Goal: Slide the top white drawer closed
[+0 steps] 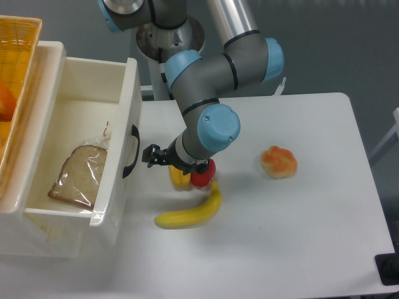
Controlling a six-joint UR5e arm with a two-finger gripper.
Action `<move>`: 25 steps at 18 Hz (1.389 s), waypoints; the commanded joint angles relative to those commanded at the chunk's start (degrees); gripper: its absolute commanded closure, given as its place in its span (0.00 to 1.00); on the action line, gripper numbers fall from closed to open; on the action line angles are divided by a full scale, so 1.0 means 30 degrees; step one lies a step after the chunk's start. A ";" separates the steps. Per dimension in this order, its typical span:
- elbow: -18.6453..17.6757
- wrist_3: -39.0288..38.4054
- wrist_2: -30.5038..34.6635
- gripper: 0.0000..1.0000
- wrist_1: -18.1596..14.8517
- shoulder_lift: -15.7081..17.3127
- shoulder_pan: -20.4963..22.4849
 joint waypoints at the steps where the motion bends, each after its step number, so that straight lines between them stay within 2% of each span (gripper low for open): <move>1: 0.0000 0.0000 -0.0029 0.00 0.0000 0.0029 0.0000; 25: -0.0029 0.0029 -0.0791 0.00 -0.0059 0.0469 -0.1259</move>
